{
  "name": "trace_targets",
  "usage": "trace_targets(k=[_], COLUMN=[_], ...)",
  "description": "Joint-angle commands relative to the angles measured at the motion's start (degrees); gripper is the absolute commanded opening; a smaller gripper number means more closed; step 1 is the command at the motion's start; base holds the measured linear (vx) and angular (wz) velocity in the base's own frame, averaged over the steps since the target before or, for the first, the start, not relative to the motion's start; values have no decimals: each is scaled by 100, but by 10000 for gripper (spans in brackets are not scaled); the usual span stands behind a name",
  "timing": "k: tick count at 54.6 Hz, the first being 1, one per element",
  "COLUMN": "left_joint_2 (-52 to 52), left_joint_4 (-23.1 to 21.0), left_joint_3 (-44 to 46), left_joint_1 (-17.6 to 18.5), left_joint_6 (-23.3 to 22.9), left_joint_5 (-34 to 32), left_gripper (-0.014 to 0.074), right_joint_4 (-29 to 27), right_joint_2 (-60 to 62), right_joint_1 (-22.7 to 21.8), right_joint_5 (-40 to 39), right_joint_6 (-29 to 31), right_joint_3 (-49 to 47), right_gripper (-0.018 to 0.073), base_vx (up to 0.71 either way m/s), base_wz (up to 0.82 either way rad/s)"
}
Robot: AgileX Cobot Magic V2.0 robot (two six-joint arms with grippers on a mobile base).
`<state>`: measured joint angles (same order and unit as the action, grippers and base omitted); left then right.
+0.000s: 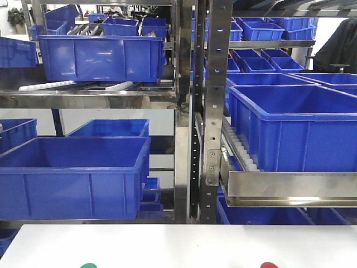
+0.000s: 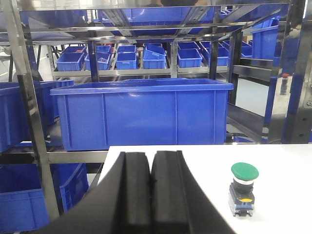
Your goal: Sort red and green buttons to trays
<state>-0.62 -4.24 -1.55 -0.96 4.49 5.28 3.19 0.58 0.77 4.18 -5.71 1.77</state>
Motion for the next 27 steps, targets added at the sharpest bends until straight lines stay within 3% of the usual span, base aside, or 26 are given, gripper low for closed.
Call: trace_targets(k=[1, 27], left_joint_2=[-82, -82], left_joint_4=[-20, -20], left_joint_3=[111, 111], left_joint_1=[-7, -7], left_joint_6=[-54, -54], left_joint_5=[-459, -459], left_gripper=[-6, -6], right_joint_4=[8, 8], right_joint_2=[73, 73], right_joint_1=[-29, -29], right_joint_5=[-493, -493], right_joint_6=[37, 37], right_joint_3=[75, 75], right_gripper=[-9, -9], base_vx=[0, 0], base_wz=[0, 0])
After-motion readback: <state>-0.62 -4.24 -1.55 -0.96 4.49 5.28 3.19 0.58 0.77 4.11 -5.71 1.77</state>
